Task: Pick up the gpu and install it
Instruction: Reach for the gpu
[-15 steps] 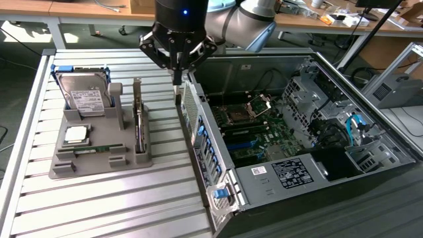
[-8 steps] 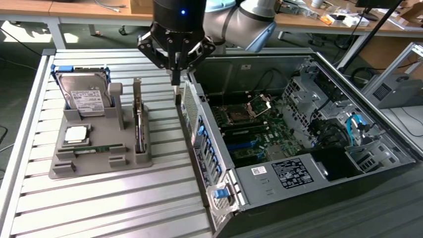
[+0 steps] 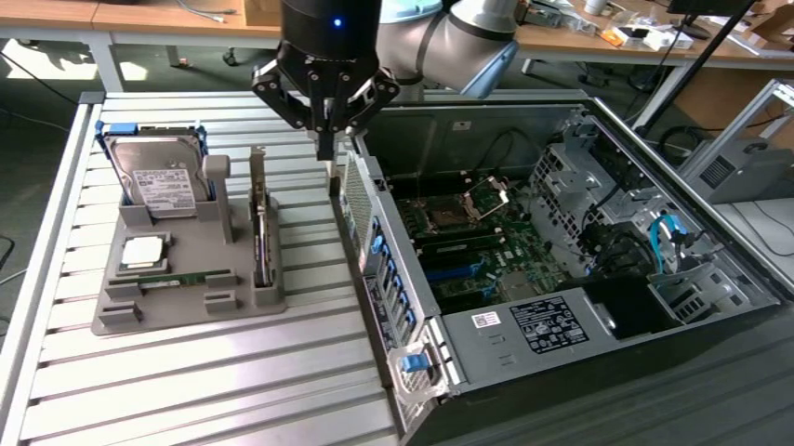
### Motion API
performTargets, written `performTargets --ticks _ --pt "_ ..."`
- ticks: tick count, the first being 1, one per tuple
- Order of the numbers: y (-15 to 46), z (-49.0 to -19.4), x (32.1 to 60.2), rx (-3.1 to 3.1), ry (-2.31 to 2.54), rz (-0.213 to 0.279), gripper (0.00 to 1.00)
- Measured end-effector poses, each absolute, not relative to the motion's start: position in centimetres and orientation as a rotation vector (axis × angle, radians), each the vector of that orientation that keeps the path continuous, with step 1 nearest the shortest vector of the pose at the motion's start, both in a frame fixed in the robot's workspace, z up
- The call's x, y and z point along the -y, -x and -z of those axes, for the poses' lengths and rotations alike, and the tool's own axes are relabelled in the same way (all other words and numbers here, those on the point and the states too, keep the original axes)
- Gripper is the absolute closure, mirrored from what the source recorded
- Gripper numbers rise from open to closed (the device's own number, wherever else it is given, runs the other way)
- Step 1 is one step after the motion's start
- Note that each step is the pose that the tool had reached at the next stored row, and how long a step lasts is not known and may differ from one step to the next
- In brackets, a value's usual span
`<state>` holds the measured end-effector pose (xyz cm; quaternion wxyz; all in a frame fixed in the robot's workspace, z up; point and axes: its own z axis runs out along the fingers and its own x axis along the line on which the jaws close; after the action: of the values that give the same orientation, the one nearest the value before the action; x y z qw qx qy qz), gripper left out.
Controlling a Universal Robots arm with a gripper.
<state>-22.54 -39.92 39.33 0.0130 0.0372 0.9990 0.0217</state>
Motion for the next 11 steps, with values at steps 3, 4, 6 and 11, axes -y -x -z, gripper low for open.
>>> performTargets --ticks 3,4,6,11 --pt "22.68 -39.33 39.93 -3.113 -0.116 -0.068 0.9" --pt "22.72 -39.33 39.93 -3.113 -0.116 -0.068 0.9" --pt "22.79 -39.33 39.93 -3.113 -0.116 -0.068 0.9" --pt "23.02 -39.33 39.94 -3.113 -0.116 -0.068 0.9"
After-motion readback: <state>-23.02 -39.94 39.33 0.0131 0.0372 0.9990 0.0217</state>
